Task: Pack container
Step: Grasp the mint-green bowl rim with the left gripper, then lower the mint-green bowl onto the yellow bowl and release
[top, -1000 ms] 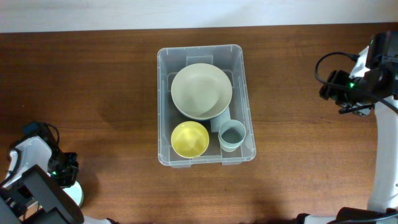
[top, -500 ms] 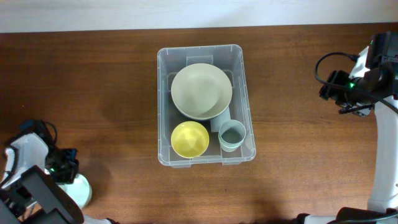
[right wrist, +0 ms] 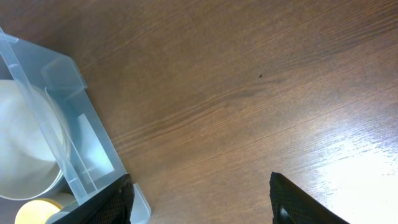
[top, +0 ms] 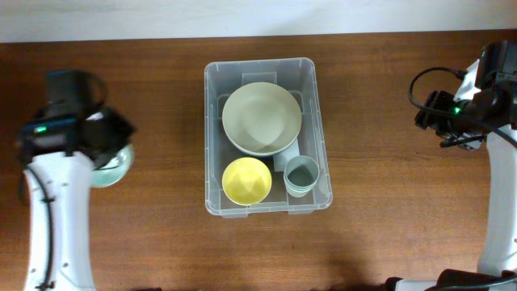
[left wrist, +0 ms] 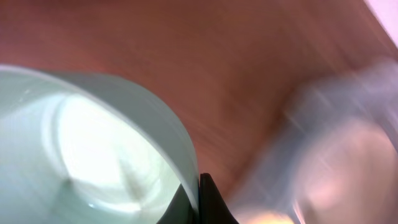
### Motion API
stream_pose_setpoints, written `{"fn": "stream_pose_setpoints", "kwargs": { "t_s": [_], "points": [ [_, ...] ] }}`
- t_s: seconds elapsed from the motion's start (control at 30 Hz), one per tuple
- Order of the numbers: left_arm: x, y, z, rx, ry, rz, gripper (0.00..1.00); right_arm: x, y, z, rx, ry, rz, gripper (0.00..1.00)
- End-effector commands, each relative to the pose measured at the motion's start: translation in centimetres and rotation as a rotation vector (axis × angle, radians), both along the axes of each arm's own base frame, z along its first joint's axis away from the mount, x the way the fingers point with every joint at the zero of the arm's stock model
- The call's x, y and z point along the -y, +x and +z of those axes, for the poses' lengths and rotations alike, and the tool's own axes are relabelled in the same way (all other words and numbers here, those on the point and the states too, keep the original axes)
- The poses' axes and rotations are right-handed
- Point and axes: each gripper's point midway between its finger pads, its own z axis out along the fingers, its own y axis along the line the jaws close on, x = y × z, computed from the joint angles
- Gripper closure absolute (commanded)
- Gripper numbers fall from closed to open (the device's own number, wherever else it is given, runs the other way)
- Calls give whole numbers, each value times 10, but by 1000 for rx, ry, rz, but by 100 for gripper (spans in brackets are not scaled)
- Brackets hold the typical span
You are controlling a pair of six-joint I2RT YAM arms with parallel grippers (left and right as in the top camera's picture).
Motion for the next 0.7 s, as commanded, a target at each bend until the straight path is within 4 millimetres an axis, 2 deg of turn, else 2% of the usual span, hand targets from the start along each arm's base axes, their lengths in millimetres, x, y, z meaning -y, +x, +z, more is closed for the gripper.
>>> {"fn": "stream_pose_setpoints", "kwargs": {
  "t_s": [0.0, 0.1, 0.23, 0.37, 0.5, 0.67],
  "points": [
    [90, 5, 18, 58, 32, -403, 99, -2, 1, -1, -1, 1, 16, 34],
    [144, -4, 18, 74, 80, -629, 99, -2, 1, -1, 0, 0, 16, 34],
    [192, -21, 18, 92, 231, -844, 99, -2, 1, -2, -2, 1, 16, 34],
    [233, -35, 13, 108, 276, -990, 100, -2, 1, -3, -7, 2, 16, 34],
    [261, -46, -7, 59, 292, -1095, 99, -2, 1, -3, -7, 2, 16, 34],
    [273, -47, -34, -18, 304, -1137, 99, -2, 0, -3, -10, 3, 16, 34]
  ]
}}
